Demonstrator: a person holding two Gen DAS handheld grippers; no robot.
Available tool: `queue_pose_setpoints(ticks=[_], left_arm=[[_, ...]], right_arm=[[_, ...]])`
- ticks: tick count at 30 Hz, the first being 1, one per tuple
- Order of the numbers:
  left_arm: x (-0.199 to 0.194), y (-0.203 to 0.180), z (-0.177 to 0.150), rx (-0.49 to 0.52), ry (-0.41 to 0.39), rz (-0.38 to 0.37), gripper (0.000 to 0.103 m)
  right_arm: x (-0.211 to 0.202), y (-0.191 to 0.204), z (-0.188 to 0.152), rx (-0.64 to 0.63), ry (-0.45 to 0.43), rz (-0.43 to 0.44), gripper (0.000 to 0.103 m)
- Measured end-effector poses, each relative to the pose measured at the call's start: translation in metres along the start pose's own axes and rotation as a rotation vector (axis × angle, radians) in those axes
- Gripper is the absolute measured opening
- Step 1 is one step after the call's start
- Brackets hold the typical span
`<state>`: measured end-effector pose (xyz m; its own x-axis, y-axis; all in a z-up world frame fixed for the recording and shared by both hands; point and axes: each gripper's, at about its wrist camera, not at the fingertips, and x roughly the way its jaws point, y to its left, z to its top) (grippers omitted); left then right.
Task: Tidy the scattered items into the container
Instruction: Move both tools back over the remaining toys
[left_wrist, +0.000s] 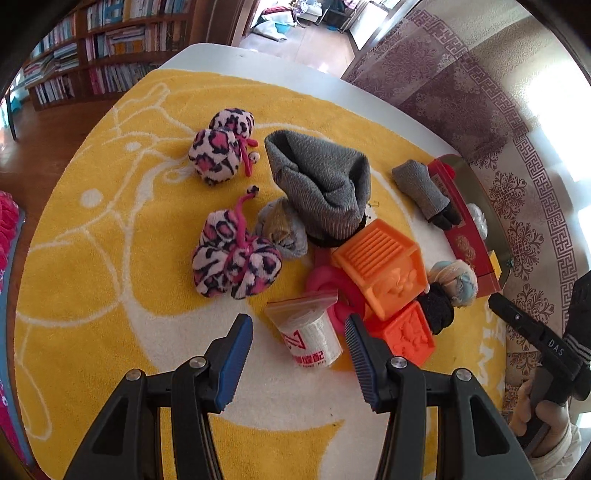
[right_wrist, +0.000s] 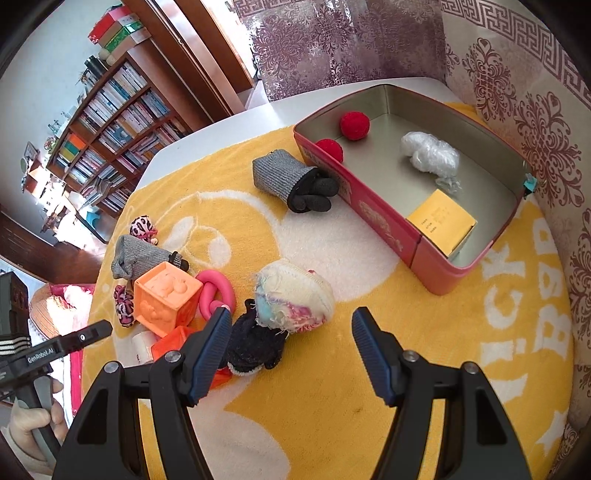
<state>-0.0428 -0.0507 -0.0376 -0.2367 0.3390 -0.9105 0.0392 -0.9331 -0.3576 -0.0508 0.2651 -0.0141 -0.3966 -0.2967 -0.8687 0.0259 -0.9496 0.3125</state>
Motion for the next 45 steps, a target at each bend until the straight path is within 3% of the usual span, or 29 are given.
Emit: queue_pose_setpoints(ticks=[4,11,22,30,35,37,40,45], left_arm=[[0.016,-0.004,-0.012,0.007,0.052,-0.029,0.054],[0.021,-0.007,-0.009,0.024,0.063,-0.052,0.054],[0.011,0.014,-0.006,-0.01,0.043,-0.027,0.054],[0.002,0.035,-0.014,-0.061,0.032,-0.013,0.054],[0.0,0.039,-0.019,-0.073,0.032,-0.007,0.054],[0.001,0.038,-0.021,-0.072,0.036,-0.006,0.054],[0.004,0.032,-0.022,-0.062,0.044,-0.008,0.054],[0.008,0.012,-0.02,-0.025,0.053,-0.02,0.054]], right_arm=[[0.002,0.007,-0.006,-0.008,0.011,-0.004,0.072],[0.001,0.029,-0.016,-0.067,0.023,0.01,0.072],[0.017,0.088,-0.035,-0.292,0.074,0.07,0.072],[0.051,0.12,-0.047,-0.439,0.134,0.041,0.072],[0.072,0.124,-0.054,-0.481,0.166,-0.035,0.072],[0.077,0.119,-0.055,-0.468,0.181,-0.034,0.071],[0.076,0.116,-0.055,-0.465,0.183,-0.007,0.058],[0.065,0.108,-0.056,-0.454,0.184,0.013,0.057]])
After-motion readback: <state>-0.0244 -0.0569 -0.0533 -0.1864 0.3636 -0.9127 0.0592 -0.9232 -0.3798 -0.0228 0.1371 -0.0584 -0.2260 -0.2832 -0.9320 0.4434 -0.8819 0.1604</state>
